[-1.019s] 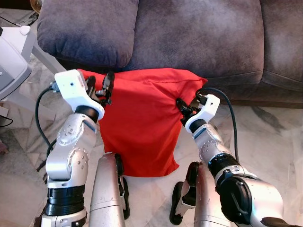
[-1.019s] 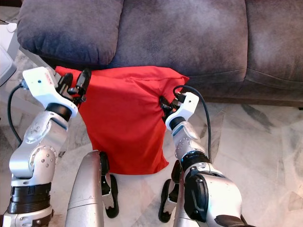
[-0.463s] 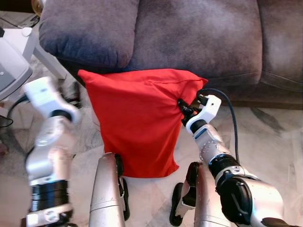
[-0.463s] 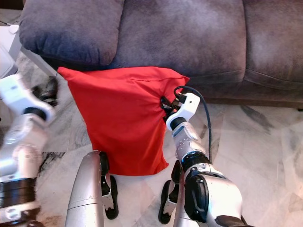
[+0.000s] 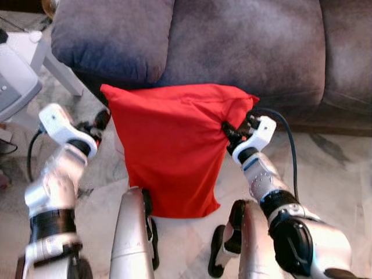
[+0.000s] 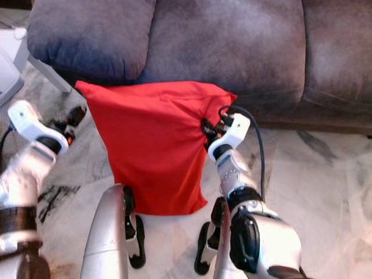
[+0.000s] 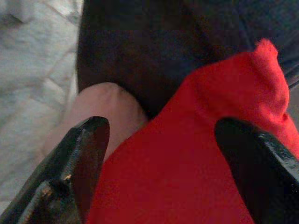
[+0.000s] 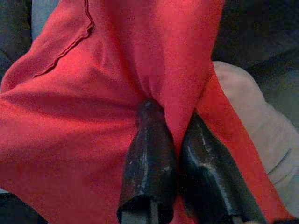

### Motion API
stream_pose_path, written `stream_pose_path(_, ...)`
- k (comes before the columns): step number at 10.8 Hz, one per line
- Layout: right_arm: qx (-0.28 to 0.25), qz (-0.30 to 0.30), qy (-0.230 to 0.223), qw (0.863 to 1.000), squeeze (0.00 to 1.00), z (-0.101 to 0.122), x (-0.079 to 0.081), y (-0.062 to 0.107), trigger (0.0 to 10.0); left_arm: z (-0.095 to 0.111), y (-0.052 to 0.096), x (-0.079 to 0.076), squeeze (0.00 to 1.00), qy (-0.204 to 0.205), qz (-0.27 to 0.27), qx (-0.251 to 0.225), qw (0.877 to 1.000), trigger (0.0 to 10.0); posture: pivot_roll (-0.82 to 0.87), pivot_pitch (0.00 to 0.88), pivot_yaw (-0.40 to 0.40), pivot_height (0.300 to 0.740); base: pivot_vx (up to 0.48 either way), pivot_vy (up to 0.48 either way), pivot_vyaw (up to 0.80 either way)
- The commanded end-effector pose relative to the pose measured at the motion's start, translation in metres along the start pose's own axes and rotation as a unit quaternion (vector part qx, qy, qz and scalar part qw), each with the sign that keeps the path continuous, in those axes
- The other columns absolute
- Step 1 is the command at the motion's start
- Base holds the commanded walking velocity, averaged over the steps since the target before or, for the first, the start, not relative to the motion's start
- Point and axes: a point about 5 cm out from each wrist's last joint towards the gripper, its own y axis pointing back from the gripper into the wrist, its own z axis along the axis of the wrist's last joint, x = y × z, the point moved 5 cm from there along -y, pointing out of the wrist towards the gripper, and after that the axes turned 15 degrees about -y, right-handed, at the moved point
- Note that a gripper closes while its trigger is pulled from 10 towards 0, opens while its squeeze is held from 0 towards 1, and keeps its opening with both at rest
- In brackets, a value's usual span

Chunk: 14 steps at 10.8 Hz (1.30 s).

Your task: Move the pillow to the sofa from floor

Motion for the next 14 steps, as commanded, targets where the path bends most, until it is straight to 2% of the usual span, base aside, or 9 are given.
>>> stream_pose_path(1, 0.004, -0.016, -0.01, 1.0, 0.0, -0.004, -0.014, 0.007, 10.0, -0.001, -0.002, 0.006, 1.0, 0.004, -0.001, 0.004, 1.0, 10.0, 0.24, 0.501, -0.043, 0.569, 0.0, 0.0, 0.0)
stream_pose_path(4, 0.008, -0.016, -0.01, 1.0, 0.0, -0.006, -0.016, 0.009, 10.0, -0.002, -0.021, -0.003, 1.0, 0.024, -0.025, 0.0, 0.999, 10.0, 0.22, 0.523, -0.052, 0.569, 0.0, 0.0, 0.0)
stream_pose_path(5, 0.011, -0.015, -0.011, 1.0, 0.0, -0.007, -0.016, 0.009, 10.0, -0.003, -0.027, -0.01, 0.0, 0.049, -0.038, -0.008, 0.998, 10.0, 0.22, 0.528, -0.056, 0.569, 0.0, 0.0, 0.0)
stream_pose_path(6, 0.013, -0.014, -0.01, 1.0, 0.0, -0.009, -0.017, 0.01, 10.0, -0.009, -0.033, -0.019, 0.0, 0.076, -0.048, 0.0, 0.996, 10.0, 0.21, 0.534, -0.06, 0.569, 0.0, 0.0, 0.0)
stream_pose_path(8, 0.02, -0.009, -0.013, 1.0, 0.0, -0.014, -0.017, 0.012, 10.0, -0.016, -0.044, -0.033, 0.0, 0.099, -0.057, -0.001, 0.993, 10.0, 0.19, 0.544, -0.07, 0.569, 0.0, 0.0, 0.0)
stream_pose_path(10, 0.025, -0.006, -0.015, 1.0, 0.0, -0.017, -0.017, 0.013, 10.0, -0.037, -0.05, -0.038, 0.0, 0.066, -0.032, 0.035, 0.997, 10.0, 0.18, 0.545, -0.076, 0.569, 0.0, 0.0, 0.0)
stream_pose_path(11, 0.024, -0.006, -0.015, 1.0, 0.0, -0.016, -0.017, 0.013, 10.0, -0.05, -0.049, -0.04, 0.0, 0.062, -0.026, 0.059, 0.996, 8.0, 0.18, 0.545, -0.076, 0.569, 0.0, 0.0, 0.0)
stream_pose_path(12, 0.023, -0.007, -0.014, 1.0, 0.0, -0.014, -0.017, 0.013, 10.0, -0.058, -0.049, -0.044, 0.0, 0.054, -0.033, 0.071, 0.995, 0.0, 0.17, 0.54, -0.079, 0.569, 0.0, 0.0, 0.0)
stream_pose_path(14, 0.021, -0.007, -0.014, 1.0, 0.0, -0.012, -0.017, 0.013, 10.0, -0.064, -0.047, -0.041, 0.0, 0.047, -0.029, 0.077, 0.996, 0.0, 0.17, 0.529, -0.082, 0.569, 0.0, 0.0, 0.0)
